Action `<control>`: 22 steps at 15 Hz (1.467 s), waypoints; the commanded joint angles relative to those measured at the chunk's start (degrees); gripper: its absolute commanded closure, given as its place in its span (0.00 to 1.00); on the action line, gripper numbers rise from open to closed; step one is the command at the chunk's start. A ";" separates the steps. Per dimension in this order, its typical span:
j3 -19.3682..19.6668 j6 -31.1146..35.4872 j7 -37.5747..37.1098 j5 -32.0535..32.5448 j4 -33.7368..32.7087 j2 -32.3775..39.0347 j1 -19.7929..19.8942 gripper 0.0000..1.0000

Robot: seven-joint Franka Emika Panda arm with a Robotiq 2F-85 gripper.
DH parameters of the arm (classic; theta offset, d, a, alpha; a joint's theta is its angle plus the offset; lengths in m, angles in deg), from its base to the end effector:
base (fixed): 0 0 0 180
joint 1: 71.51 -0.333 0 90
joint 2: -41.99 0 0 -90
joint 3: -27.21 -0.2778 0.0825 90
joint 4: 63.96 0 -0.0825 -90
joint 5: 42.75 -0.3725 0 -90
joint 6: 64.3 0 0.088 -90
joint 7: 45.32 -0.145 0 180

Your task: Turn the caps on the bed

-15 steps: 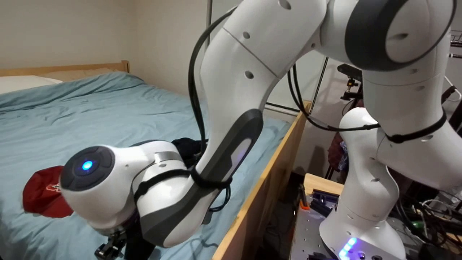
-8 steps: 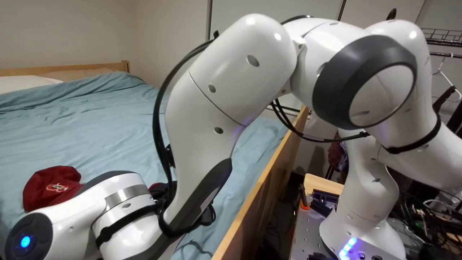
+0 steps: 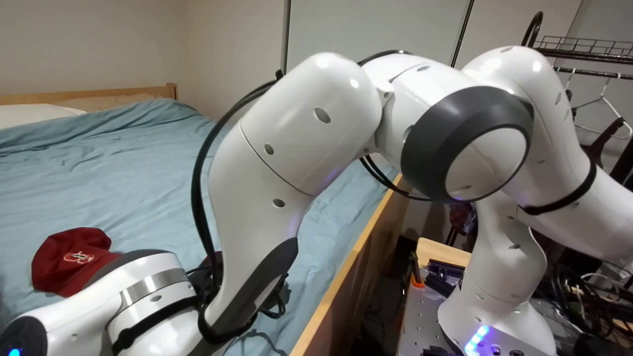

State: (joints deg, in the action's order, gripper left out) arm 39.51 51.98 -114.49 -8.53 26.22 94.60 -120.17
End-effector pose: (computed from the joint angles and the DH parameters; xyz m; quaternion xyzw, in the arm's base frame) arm 0.5120 0.3133 0.0494 0.9222 -0.0581 0.1205 0.3629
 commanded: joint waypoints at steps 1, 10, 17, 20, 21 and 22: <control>-2.76 2.90 0.00 1.23 1.10 -2.51 3.43 0.73; -7.25 7.82 7.03 -1.43 3.87 -10.42 12.37 0.72; -13.11 4.09 15.71 -6.79 -0.20 -5.47 16.00 0.37; -11.38 0.58 13.74 -5.76 -2.45 -2.79 14.24 0.16; -10.76 -1.04 13.13 -5.22 -3.32 -2.05 13.71 0.11; -10.21 -2.67 12.91 -4.74 -4.24 -1.23 13.45 0.03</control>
State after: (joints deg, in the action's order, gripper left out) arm 27.71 54.18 -101.73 -13.75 25.66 90.56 -105.70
